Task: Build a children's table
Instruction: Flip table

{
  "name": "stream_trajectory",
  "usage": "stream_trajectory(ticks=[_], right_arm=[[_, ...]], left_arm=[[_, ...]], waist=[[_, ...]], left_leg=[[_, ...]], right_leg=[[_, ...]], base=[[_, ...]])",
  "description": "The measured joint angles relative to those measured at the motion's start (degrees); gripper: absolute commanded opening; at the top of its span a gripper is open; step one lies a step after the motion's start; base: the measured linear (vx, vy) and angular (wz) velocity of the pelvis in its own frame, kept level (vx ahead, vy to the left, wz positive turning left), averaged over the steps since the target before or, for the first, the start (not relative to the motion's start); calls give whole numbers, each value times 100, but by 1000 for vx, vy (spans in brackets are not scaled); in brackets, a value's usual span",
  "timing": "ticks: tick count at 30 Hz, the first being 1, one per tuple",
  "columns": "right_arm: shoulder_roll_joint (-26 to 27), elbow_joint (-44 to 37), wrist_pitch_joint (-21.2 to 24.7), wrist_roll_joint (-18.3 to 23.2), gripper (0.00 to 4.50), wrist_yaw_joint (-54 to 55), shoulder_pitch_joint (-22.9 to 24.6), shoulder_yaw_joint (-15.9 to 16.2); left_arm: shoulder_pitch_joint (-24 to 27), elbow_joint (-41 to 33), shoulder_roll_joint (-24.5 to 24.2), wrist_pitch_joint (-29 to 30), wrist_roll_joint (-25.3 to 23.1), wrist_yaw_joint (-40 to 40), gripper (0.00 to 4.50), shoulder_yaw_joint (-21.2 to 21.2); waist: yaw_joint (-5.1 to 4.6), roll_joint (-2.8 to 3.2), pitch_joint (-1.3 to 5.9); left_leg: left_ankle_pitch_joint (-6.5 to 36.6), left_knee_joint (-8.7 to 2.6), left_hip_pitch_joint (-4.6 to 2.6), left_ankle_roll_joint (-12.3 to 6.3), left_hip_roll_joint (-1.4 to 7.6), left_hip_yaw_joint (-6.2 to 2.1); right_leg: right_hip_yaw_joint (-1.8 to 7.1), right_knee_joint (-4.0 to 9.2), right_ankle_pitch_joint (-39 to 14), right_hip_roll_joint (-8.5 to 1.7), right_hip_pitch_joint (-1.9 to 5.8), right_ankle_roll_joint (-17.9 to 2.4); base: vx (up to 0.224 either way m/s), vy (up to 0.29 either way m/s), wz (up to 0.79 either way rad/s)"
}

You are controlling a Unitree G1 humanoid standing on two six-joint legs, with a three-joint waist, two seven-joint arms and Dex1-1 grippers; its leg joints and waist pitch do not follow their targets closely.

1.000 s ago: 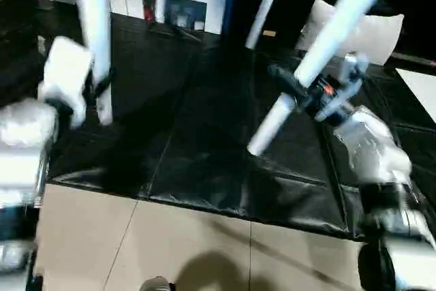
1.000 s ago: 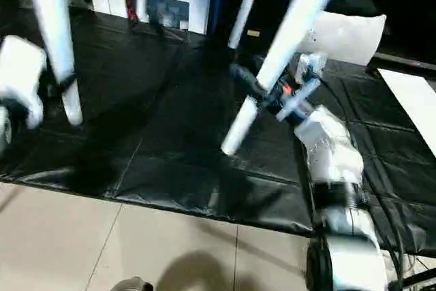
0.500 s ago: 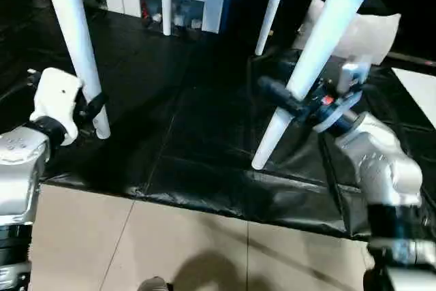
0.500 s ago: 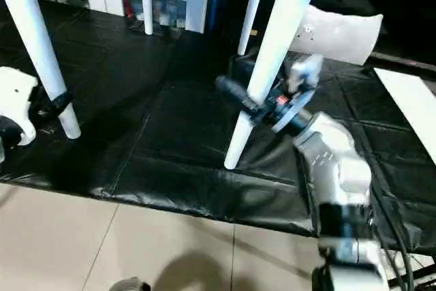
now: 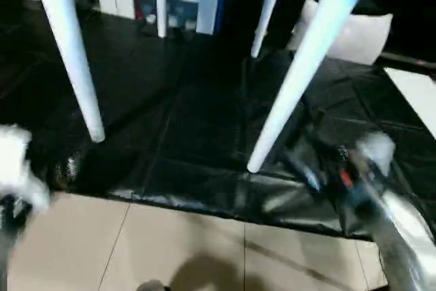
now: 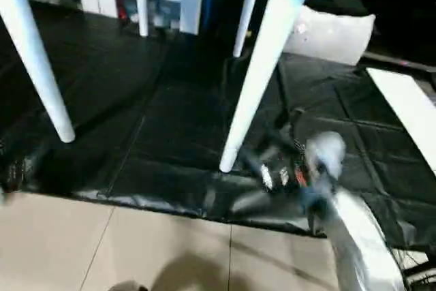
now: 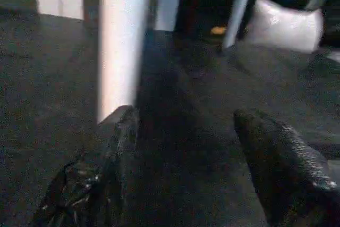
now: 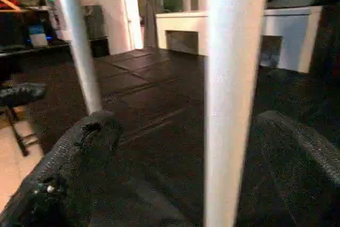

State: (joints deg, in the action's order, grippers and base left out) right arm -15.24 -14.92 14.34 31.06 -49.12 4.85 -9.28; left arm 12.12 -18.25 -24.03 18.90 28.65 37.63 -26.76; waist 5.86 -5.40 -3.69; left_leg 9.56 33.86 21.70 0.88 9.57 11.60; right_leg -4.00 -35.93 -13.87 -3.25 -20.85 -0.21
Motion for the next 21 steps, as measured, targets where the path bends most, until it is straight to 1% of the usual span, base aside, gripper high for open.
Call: stream_trajectory(ticks=[1, 2, 3, 4, 5, 6, 7, 8, 9, 10, 11, 12, 13, 14, 15, 16, 17, 18, 19, 20, 21], right_arm=[[-76, -252, 117, 110, 450, -14, 170, 65], [-130, -447, 242, 226, 450, -19, 288, 139], [-213, -570, 338, 296, 450, -104, 378, 270], [-318, -655, 410, 310, 450, -241, 495, 434], [-435, -678, 474, 300, 450, -440, 620, 665], [-508, -630, 499, 274, 450, -593, 647, 804], [-710, -455, 533, 153, 450, -929, 672, 1155], [-880, -201, 511, -73, 450, -1268, 662, 1472], [-970, 21, 447, -293, 450, -1478, 636, 1719], [-1023, 253, 359, -518, 450, -1638, 589, 1945], [-1020, 508, 279, -734, 450, -1761, 567, 2154], [-1027, 667, 224, -853, 450, -1816, 572, 2279], [-1023, 881, 147, -983, 450, -1842, 489, 2405], [-1031, 1060, 89, -1104, 450, -1844, 321, 2481], [-1005, 1417, -37, -1305, 450, -1819, 44, 2606], [-917, 1627, -161, -1413, 450, -1786, -79, 2677], [-792, 1948, -277, -1550, 450, -1716, -128, 2741], [-761, 2054, -282, -1602, 450, -1707, -92, 2856], [-668, 2360, -385, -1734, 450, -1666, -52, 3057], [-568, 2669, -457, -1850, 450, -1572, -88, 3145], [-420, 3131, -568, -1992, 450, -1361, -192, 3187]], left_arm=[[246, -308, 14, 83, 189, 88, 348, 70], [451, -570, 56, 187, 394, 184, 364, 217], [645, -775, 39, 298, 568, 289, 374, 367], [826, -952, 25, 390, 688, 413, 374, 565], [1009, -1117, -36, 503, 783, 591, 383, 835], [1086, -1144, -105, 527, 779, 716, 392, 990], [1201, -1129, -353, 563, 667, 1001, 400, 1430], [1252, -966, -570, 507, 349, 1332, 400, 1927], [1255, -733, -644, 472, 87, 1514, 408, 2242], [1214, -436, -638, 452, -146, 1605, 415, 2459], [1094, -44, -636, 386, -415, 1649, 415, 2649], [986, 144, -637, 294, -574, 1662, 438, 2736], [901, 335, -620, 182, -740, 1664, 438, 2814], [801, 494, -566, 82, -881, 1652, 446, 2909], [859, 866, -482, -84, -1100, 1610, 446, 3128], [827, 1183, -475, -121, -1248, 1532, 446, 3328], [597, 1583, -416, -137, -1404, 1338, 446, 3401], [542, 1683, -414, -146, -1451, 1276, 446, 3394], [456, 1966, -350, -186, -1525, 1093, 446, 3389], [340, 2304, -301, -187, -1595, 987, 446, 3408], [137, 2792, -146, -159, -1719, 722, 446, 3478]], waist=[[1, -3, 0], [2, 8, -9], [-1, 30, -18], [-11, 66, -42], [-23, 100, -65], [-47, 122, -77], [-88, 165, -105], [-128, 220, -142], [-175, 263, -170], [-224, 290, -189], [-240, 287, -211], [-193, 221, -213], [-106, 71, -198], [-106, 55, -256], [-37, 187, -302], [-115, 352, -321], [-222, 457, -390], [-246, 434, -421], [-311, 446, -451], [-373, 409, -447], [-411, 351, -445]], left_leg=[[0, -3, -14, 1, 0, -3], [1, -9, -41, 2, -1, -7], [2, -12, -52, 2, -2, -12], [8, -16, -80, 9, -3, -31], [39, -17, -94, 46, -9, -48], [39, -20, -93, 46, -14, -67], [40, -38, -95, 47, -22, -103], [40, -56, -103, 47, -26, -142], [40, -89, -115, 47, -29, -161], [39, -142, -81, 48, -31, -151], [38, -211, -57, 49, -40, -88], [38, -233, -53, 50, -43, 54], [32, -212, -61, 55, -81, 190], [132, 63, -32, 185, -122, 81], [201, 601, -58, 240, -198, -436], [384, 629, -137, 288, -252, -761], [523, 422, -246, 224, -238, -823], [512, 380, -250, 242, -217, -806], [515, 256, -250, 245, -186, -805], [515, 186, -259, 245, -185, -801], [515, 156, -260, 245, -186, -767]], right_leg=[[0, 7, -4, 0, 12, 5], [-2, 25, -9, 0, 38, 13], [-3, 41, -10, 0, 52, 15], [-21, 87, -12, 2, 96, 17], [-25, 125, -20, 1, 119, 28], [-37, 150, -21, 1, 127, 30], [-66, 205, -29, 1, 147, 41], [-109, 256, -69, 0, 174, 60], [-142, 296, -112, -1, 195, 57], [-162, 254, -215, -3, 230, 26], [-148, 55, -411, -11, 156, -57], [-82, -225, -563, -35, 122, -171], [93, -303, -689, -105, 80, -77], [117, -339, -654, -128, -14, -1], [61, -336, -631, -128, -8, 7], [-92, -288, -614, -138, 69, -1], [-169, -208, -533, -119, 89, -68], [-157, -135, -505, -88, 88, -110], [-149, 8, -460, -29, 166, -174], [-149, 90, -408, -19, 194, -232], [-138, 119, -328, -30, 201, -257]], base=[[0, 0, 0], [0, 0, 0], [0, 0, 0], [0, 0, 0], [0, 0, 0], [-46, 59, -14], [-46, 59, -14], [-60, 62, -13], [-91, 61, -14], [-91, 61, -14], [-133, 33, -2], [-93, -47, 9], [-93, -47, 9], [-37, -66, -7], [35, 47, -40], [35, 47, -40], [-25, 75, -18], [-113, 5, 14], [-113, 5, 14], [-55, -9, 8], [-61, -12, -2]])
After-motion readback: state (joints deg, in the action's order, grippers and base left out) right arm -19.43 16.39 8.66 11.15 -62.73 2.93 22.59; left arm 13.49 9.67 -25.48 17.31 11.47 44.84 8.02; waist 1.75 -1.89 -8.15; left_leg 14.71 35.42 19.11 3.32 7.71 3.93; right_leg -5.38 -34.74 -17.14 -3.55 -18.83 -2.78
